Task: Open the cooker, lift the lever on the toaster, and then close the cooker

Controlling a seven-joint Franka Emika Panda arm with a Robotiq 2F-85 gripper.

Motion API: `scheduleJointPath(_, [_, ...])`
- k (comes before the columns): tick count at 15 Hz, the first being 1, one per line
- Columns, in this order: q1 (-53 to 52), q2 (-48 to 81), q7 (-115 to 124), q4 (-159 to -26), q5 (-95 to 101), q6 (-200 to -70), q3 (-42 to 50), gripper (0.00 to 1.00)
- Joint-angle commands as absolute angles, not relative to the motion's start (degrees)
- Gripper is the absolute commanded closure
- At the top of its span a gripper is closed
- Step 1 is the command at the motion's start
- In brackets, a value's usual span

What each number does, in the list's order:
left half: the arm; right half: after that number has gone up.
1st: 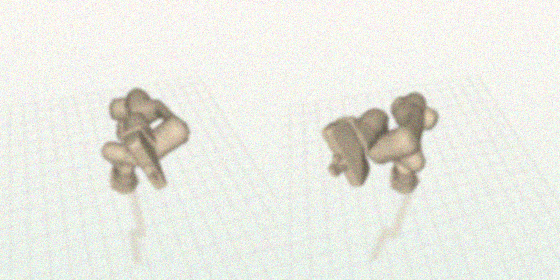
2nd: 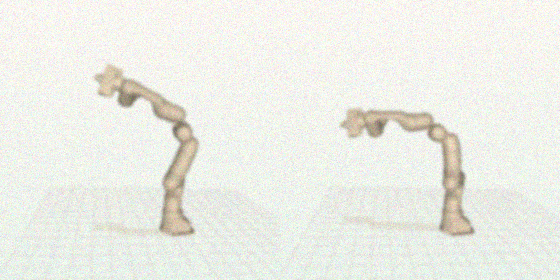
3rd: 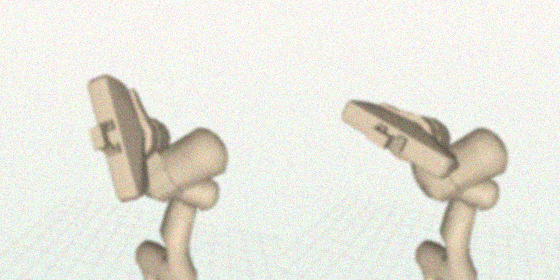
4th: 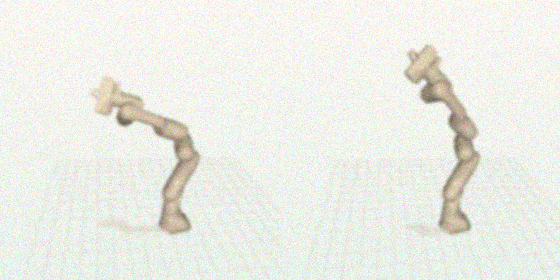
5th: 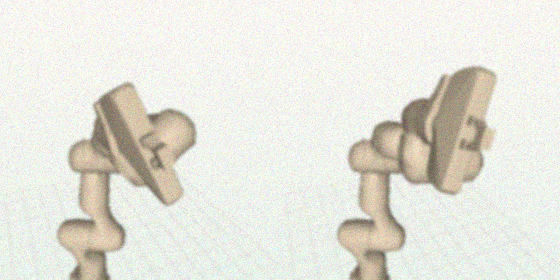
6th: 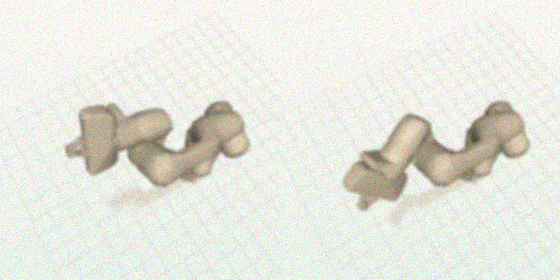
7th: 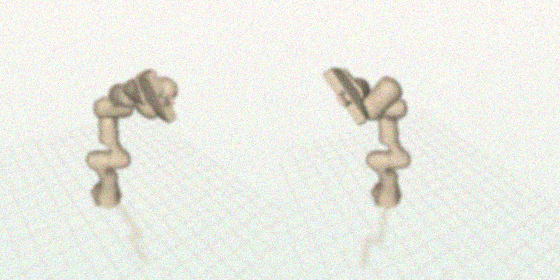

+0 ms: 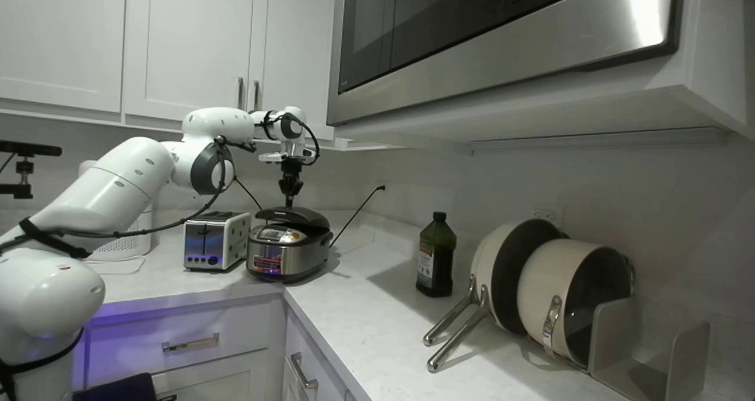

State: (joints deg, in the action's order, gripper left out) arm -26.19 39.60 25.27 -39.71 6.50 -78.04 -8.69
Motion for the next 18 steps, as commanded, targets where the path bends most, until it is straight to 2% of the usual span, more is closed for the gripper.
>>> scheduleJointPath(1, [-27.1, 44.5, 27.2, -33.1, 3.8, -72.4, -7.3, 1.0])
scheduleJointPath(15, [-26.6, 54.1, 27.2, -20.0, 0.2, -63.8, -6.4, 1.0])
scheduleJointPath(16, [-25.6, 51.1, 27.6, -25.9, 1.0, -66.4, -8.0, 1.0])
scheduleJointPath(18, [-25.4, 51.6, 27.4, -26.2, 0.9, -66.3, -8.2, 1.0])
